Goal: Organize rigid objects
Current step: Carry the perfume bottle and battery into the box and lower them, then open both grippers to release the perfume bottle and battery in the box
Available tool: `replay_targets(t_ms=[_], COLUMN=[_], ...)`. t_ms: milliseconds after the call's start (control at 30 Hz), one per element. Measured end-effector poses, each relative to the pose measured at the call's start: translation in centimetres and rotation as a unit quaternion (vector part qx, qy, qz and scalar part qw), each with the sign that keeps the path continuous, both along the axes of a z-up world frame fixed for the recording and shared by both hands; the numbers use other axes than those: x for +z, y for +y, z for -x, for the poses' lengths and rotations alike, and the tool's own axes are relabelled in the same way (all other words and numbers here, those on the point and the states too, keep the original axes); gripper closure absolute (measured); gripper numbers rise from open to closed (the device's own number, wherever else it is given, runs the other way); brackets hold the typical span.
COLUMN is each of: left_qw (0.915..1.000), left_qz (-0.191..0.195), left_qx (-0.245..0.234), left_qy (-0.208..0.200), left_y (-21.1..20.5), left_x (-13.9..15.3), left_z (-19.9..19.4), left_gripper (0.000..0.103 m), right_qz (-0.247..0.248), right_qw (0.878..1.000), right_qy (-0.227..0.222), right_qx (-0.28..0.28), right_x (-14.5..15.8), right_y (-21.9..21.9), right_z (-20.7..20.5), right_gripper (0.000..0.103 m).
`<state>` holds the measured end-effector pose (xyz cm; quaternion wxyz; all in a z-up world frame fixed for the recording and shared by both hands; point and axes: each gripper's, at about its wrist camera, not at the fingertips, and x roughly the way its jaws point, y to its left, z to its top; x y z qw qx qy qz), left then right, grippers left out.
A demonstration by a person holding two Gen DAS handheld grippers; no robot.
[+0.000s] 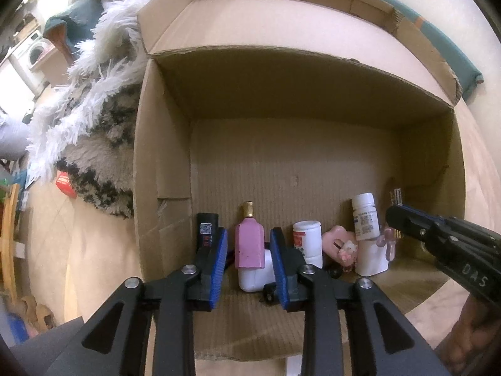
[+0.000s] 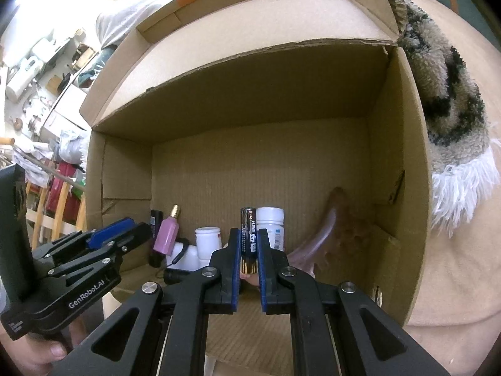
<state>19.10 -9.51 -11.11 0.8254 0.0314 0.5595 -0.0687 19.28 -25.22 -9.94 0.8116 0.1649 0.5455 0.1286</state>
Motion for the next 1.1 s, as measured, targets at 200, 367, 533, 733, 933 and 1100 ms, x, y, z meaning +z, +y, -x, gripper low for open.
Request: replay_targets(t_ms=[200,367,533,733,933,1100], left_qw=[0.9998,0.9998,0.9999,0.9994,0.9986,0.9987], left_qz=[-0.016,-0.016,-0.009,-0.013,-0.017,-0.007], left_qx=[0.003,0.005,0.007,0.009,0.006,0.028], left_qy=[-0.011,-0.008,-0.013,-0.031,-0.051,-0.043], left_y=[0.3,0.3,0.9,1.0,1.6,2.9], left_x=[1.0,1.0,1.7,3.3,5.3,6.0], left_z=[-0.1,-0.1,0.1,0.8,1.6,3.3], left_gripper=[0.044,0.043,0.043,0.043,0.043,0.041], right_qz=[-0.009,-0.028,-0.027,-0.022,-0.034,-0.034], right_qw=[1.000,0.999,0.998,0.996,0.994,0.994], right_qy=[-0.013,-0.035,-0.051,-0.076,-0.086,-0.090], right_qx=[-0.012,-0.018,-0.016,-0.042,-0.053,-0.056], right_x=[0.4,1.5,2.2,3.8,5.1,5.8], right_y=[-1.2,-1.3,-1.3,-1.7,-2.7,-3.0], right_z=[0.5,0.8,1.2,1.9,3.3,4.7], right_gripper=[0.092,0.056,0.034,0.034,0.034,0.034])
